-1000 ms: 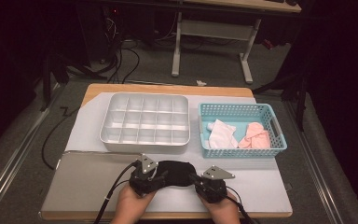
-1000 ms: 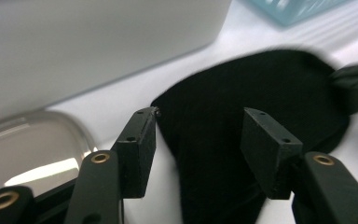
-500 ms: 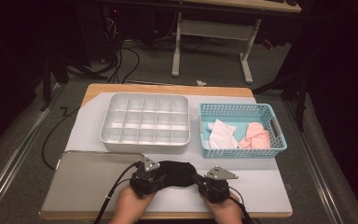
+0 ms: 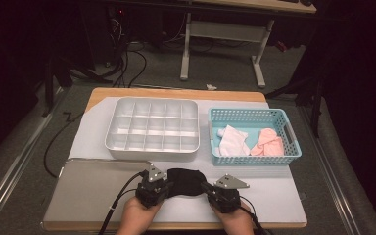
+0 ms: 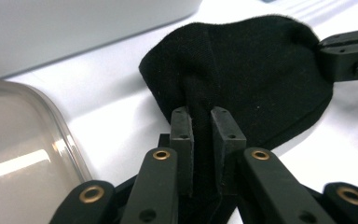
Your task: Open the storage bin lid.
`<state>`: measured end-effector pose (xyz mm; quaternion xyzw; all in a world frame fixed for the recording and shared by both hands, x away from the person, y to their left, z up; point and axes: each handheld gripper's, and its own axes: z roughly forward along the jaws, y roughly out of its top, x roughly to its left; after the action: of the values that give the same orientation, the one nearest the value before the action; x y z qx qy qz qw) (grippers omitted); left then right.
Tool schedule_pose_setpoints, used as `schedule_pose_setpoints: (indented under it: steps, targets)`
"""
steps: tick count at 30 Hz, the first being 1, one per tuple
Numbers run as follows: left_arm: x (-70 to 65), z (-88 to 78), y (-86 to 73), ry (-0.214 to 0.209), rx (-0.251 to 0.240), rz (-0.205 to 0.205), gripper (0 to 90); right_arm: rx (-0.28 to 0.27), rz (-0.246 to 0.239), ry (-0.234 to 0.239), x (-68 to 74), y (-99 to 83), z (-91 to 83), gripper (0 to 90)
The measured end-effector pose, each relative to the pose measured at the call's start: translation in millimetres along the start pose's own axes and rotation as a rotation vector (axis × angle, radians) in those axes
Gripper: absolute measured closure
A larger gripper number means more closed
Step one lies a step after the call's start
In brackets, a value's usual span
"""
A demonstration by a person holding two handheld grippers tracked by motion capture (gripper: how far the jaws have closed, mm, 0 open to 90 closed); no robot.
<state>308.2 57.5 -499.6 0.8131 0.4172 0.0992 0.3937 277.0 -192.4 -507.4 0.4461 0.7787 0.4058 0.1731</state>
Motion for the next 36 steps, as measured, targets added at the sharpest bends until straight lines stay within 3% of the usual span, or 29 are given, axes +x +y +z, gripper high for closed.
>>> schedule_pose_setpoints:
  steps: [8, 11, 18, 25, 32, 36]
  targets:
    - [-5.3, -5.2, -4.4, 0.04, -0.107, 0.095, 80.6, 0.001, -0.003, 0.0, 1.0, 0.7, 0.1, 83.7]
    - [-6.0, -6.1, -5.9, 0.043, -0.124, 0.112, 80.7, -0.001, -0.004, -0.001, 1.4, 0.5, 0.2, 83.7]
    - [-0.7, -6.3, -5.8, 0.006, -0.108, 0.035, 80.8, -0.006, -0.005, -0.002, 1.8, 0.3, 0.5, 83.7]
    - [0.0, -7.3, -6.2, 0.006, -0.1, 0.03, 80.7, -0.069, -0.029, 0.036, 15.9, 11.7, -4.3, 82.2]
    - [2.4, -11.3, -9.4, 0.013, -0.099, 0.029, 80.6, -0.058, -0.063, 0.059, 31.4, 26.3, 13.6, 81.8]
    - [5.3, -15.7, -10.5, 0.019, -0.1, 0.028, 80.7, -0.045, -0.066, 0.041, 37.5, 35.7, 23.9, 81.9]
